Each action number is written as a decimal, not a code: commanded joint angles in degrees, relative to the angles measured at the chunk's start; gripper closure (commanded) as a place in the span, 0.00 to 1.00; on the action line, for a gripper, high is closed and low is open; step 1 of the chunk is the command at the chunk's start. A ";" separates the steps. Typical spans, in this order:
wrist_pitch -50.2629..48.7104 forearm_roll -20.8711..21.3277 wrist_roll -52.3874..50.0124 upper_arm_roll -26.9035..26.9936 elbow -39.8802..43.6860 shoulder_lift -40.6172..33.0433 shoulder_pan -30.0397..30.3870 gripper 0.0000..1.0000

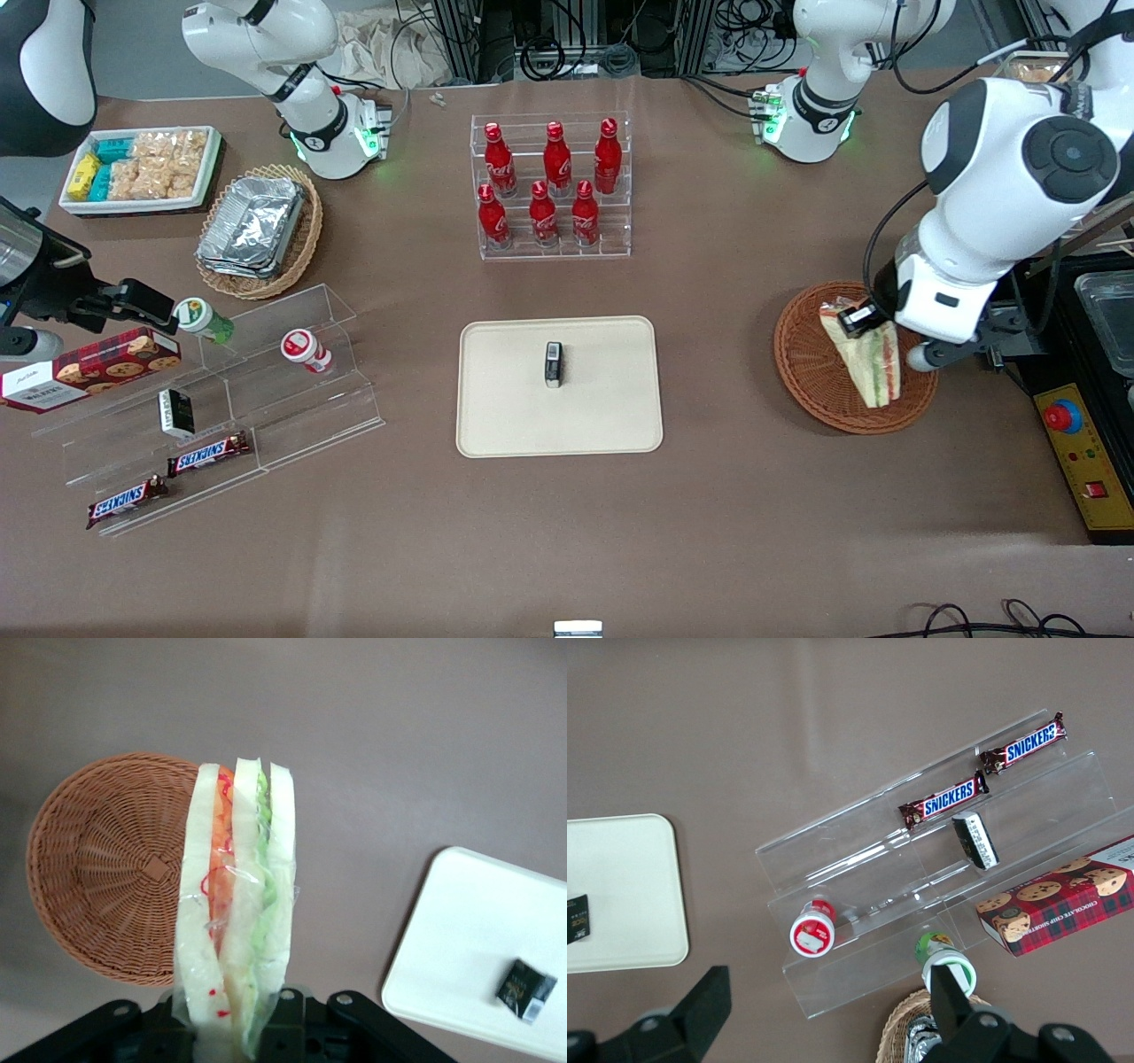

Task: Place sandwich from basket to tray
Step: 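Close the left gripper on the sandwich and lift it from the basket, then carry the sandwich with the left gripper over the cream tray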

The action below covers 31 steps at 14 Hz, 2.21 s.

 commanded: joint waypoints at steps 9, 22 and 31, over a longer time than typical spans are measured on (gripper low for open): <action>-3.46 -0.09 2.10 -2.74 7.87 8.83 -8.33 1.00; -1.71 5.36 -2.38 -2.65 17.00 27.37 -20.37 1.00; 11.99 5.80 -11.15 -2.57 19.12 36.26 -22.67 1.00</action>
